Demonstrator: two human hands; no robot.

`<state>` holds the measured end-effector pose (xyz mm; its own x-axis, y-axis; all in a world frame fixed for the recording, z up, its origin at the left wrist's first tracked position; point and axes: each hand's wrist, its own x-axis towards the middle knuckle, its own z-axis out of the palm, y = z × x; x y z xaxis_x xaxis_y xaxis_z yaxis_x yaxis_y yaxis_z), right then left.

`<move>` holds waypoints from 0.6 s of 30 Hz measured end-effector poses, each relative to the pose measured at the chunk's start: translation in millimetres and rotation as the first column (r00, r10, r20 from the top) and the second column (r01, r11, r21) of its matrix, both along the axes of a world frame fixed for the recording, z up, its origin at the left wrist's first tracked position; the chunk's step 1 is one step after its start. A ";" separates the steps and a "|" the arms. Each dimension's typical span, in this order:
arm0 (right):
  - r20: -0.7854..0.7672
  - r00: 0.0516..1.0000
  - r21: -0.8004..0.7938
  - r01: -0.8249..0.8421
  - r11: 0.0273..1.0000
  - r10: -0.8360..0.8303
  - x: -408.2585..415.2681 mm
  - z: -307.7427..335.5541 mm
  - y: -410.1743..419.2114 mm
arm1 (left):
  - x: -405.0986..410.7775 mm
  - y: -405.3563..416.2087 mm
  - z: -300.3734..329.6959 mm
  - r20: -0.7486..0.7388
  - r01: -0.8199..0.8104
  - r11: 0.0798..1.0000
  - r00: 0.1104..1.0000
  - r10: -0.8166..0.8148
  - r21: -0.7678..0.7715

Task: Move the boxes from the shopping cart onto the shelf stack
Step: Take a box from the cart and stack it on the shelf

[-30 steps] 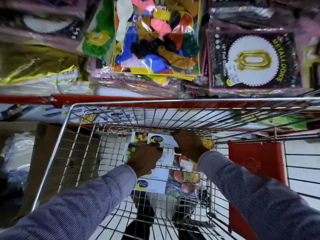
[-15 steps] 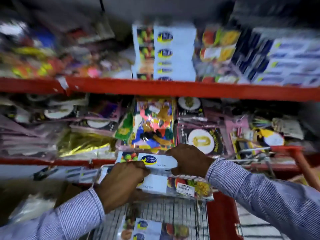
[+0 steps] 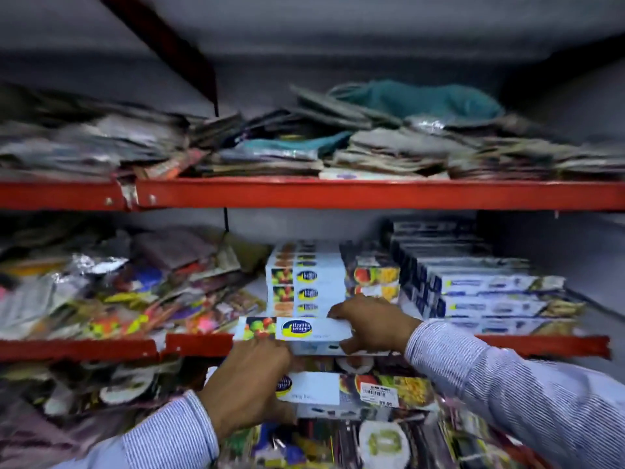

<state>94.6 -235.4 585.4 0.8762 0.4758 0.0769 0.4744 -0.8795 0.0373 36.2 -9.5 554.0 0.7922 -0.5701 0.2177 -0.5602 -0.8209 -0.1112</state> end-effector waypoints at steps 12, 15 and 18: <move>0.009 0.985 0.011 0.171 0.985 -0.171 98.8 -13.3 -13.0 | 34.2 1.7 13.6 -0.082 -0.038 0.999 0.996 0.035 -0.028; 0.018 0.984 0.014 0.177 0.984 -0.178 112.4 -20.7 -11.6 | 38.4 6.5 7.8 -0.097 -0.058 0.998 0.994 0.054 -0.031; 0.009 0.984 0.048 0.178 0.983 -0.178 120.3 -24.7 -10.4 | 43.8 10.5 1.3 -0.121 -0.070 0.997 0.990 0.068 -0.014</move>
